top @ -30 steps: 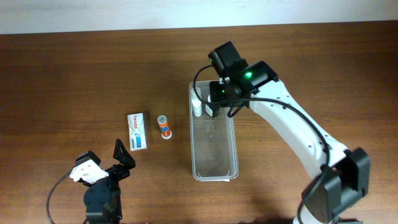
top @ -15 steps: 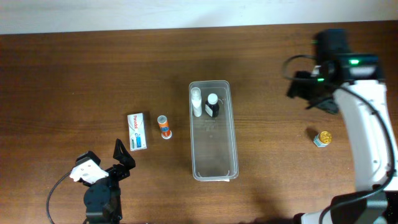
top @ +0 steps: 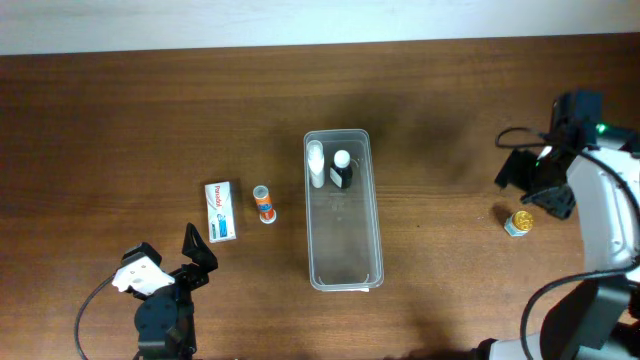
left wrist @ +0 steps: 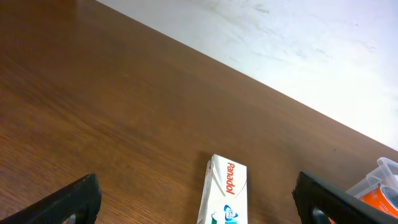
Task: Pack container
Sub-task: 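Move the right gripper back and grasp the gold-lidded jar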
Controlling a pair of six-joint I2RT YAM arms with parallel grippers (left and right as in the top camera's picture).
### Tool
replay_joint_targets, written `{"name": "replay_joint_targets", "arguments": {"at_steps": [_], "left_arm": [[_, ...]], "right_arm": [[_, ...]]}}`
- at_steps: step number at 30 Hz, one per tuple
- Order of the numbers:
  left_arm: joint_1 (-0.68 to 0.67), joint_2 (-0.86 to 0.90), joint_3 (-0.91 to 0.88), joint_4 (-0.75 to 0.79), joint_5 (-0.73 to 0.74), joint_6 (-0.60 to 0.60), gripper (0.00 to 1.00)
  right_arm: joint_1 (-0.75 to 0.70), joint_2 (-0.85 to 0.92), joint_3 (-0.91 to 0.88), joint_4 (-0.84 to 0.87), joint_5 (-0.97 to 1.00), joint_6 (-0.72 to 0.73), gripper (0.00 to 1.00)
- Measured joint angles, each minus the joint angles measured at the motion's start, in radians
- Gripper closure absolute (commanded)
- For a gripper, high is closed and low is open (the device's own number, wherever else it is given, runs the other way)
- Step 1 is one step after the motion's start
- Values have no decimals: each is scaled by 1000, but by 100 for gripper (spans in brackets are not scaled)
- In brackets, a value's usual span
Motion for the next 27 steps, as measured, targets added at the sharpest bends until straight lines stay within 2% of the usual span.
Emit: {"name": "replay_joint_targets", "arguments": {"at_steps": [5,12,24,27], "left_arm": [[0,0,0,0,0,0,0],[0,0,0,0,0,0,1],[0,0,0,0,0,0,1],[0,0,0,0,0,0,1]], "right_arm": [[-1,0,-76,49,-11,-35,19],[-1,0,-92,64,-11,-46,23],[-41,6,-150,114,-18,-49,24],[-75,26,-150,119,-19,-51,29]]}}
